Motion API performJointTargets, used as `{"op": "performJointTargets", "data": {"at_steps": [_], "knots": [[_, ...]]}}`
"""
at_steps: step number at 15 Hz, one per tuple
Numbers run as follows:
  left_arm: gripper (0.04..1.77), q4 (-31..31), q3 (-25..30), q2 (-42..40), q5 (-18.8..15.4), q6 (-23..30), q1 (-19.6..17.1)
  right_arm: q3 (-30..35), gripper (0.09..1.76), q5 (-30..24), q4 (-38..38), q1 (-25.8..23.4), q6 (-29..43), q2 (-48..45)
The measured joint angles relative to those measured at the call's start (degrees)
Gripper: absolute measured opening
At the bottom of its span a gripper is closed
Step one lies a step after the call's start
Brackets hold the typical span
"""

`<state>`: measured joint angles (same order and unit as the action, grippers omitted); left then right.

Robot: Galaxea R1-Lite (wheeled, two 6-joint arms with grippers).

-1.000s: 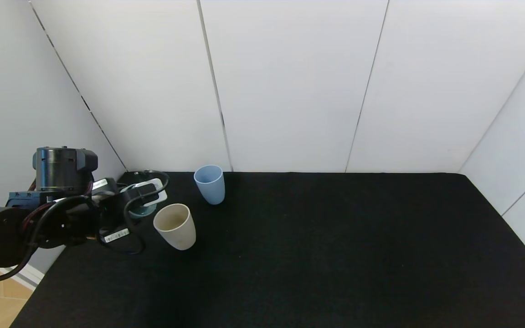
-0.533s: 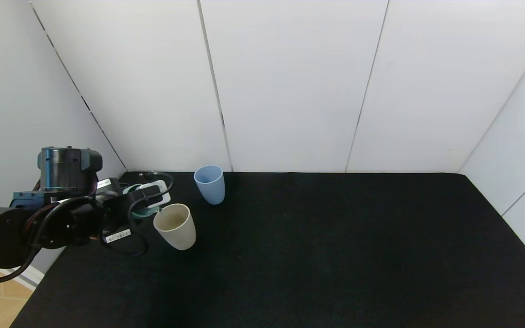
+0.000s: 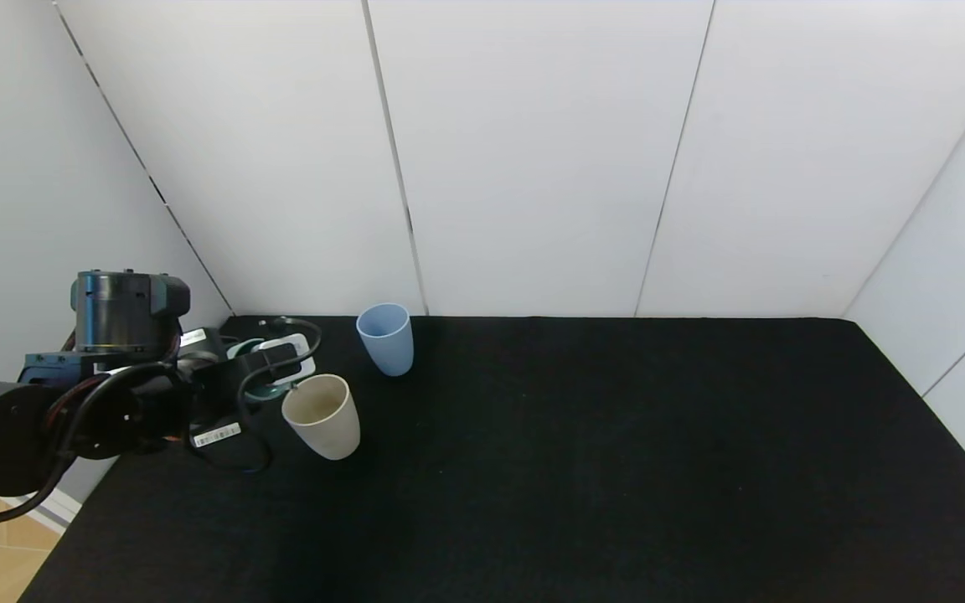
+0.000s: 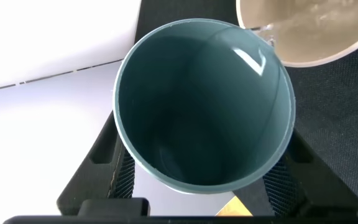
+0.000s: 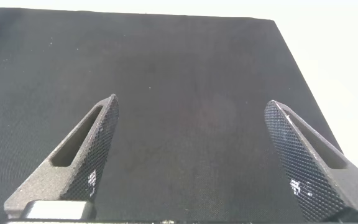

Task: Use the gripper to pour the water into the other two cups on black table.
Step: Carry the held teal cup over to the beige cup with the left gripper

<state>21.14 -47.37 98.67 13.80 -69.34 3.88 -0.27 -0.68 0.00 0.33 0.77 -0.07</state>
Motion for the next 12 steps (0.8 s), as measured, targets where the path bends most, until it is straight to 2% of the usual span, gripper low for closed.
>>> {"op": "performJointTargets", "data": {"at_steps": [9,12], "knots": [[1.15,0.05,0.71,-0.20,-0.33,1.16,0.33,0.00,1.71,0.00,0.00,-0.02,0.02,0.00],[1.15,-0.06,0.83,-0.61,-1.90,4.96,-0.20,0.00,1.71,0.00,0.00,-0.02,0.00,0.00]]}}
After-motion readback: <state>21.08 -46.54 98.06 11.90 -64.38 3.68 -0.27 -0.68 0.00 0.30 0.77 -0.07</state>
